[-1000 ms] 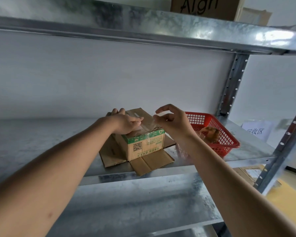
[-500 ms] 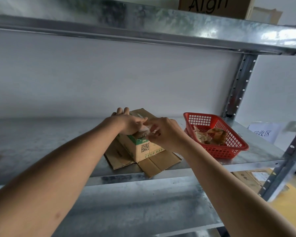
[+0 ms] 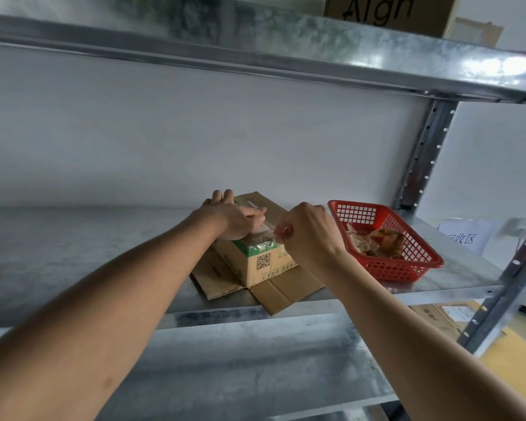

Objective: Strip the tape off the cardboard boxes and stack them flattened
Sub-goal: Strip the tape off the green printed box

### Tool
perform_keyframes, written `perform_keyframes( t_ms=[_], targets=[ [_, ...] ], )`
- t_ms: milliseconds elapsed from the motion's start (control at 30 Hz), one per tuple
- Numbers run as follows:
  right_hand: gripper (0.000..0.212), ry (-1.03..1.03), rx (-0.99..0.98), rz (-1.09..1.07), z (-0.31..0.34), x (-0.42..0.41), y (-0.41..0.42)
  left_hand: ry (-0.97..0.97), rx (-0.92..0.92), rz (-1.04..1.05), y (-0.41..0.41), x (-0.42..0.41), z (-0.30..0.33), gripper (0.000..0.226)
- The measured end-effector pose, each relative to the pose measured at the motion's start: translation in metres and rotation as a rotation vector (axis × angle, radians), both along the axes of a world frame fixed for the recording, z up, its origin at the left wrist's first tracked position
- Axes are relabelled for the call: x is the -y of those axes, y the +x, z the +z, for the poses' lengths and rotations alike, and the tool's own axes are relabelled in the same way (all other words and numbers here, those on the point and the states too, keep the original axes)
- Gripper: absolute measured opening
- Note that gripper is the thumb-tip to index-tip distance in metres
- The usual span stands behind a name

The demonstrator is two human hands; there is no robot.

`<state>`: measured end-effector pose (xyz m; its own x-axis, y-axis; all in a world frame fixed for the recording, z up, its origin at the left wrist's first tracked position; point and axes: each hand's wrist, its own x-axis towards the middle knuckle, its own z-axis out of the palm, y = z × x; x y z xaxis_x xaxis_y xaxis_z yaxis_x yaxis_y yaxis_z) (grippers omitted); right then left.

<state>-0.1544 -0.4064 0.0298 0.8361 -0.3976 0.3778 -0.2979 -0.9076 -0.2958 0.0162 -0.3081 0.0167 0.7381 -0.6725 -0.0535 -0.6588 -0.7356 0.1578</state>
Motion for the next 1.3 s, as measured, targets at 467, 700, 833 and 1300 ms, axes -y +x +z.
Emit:
perform_keyframes(
  t_ms=[467, 700, 833, 1300],
  targets=[
    [0.021, 0.945, 0.342, 0.266, -0.005, 0.001, 0.009, -0.164, -0.169, -0.011, 0.015, -0.002, -0.018, 0.048],
    [0.012, 0.386, 0.278, 0.134, -0.021, 0.001, 0.025, -0.117, -0.143, 0.005, 0.014, 0.001, -0.014, 0.043],
    [0.011, 0.151, 0.128, 0.16, -0.018, 0.0, 0.028, -0.144, -0.116, -0.011, 0.014, -0.001, -0.014, 0.041],
    [0.03, 0.098, 0.003, 0.205, -0.001, -0.005, 0.012, 0.002, -0.159, 0.02, -0.001, -0.003, 0.004, 0.054]
  ],
)
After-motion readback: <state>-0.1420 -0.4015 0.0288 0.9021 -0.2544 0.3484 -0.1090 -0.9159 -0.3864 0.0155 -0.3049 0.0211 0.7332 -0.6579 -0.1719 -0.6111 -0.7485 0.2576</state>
